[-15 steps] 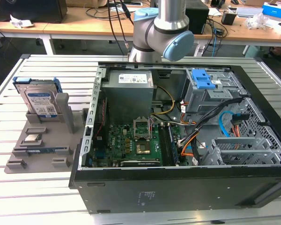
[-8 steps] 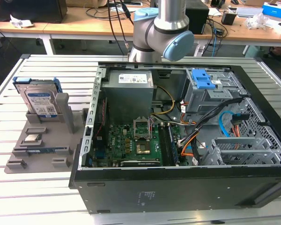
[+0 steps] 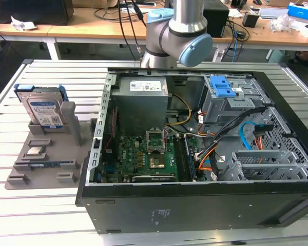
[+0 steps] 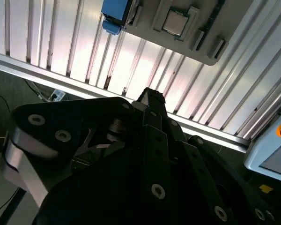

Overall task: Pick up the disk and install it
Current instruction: 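Pick up the disk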

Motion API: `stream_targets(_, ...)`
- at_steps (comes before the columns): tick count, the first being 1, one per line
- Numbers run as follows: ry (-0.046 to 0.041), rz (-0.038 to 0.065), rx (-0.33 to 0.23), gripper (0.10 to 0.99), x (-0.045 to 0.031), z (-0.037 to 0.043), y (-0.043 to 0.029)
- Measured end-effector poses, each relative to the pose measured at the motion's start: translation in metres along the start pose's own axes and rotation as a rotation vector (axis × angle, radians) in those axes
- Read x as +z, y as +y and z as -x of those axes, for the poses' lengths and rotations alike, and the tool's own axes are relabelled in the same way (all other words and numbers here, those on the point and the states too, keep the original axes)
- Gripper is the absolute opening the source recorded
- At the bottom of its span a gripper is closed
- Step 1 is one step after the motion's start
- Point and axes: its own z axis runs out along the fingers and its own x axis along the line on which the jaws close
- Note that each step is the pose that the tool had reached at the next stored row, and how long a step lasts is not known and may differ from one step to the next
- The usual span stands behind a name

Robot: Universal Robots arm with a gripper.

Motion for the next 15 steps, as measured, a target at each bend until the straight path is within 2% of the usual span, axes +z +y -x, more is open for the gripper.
stream_targets(3, 0.0014, 0.001, -0.036, 0.102, 0.0000, 0.0000, 0.0000)
stream_targets(9, 0.0016, 0.001, -0.038, 0.110, 0.0000, 0.0000, 0.0000)
stream_targets(11, 0.0016, 0.001, -0.038, 0.231, 0.0000, 0.0000, 0.0000)
stream_targets(12, 0.0016, 0.001, -0.038, 0.231, 0.0000, 0.0000, 0.0000)
stream_targets(13, 0.0016, 0.001, -0.039, 0.353, 0.0000, 0.0000, 0.0000)
stream_targets(14, 0.0016, 0.001, -0.039, 0.353, 0.0000, 0.0000, 0.0000)
stream_targets(15, 0.0016, 0.001, -0.039, 0.416, 0.0000, 0.0000, 0.0000)
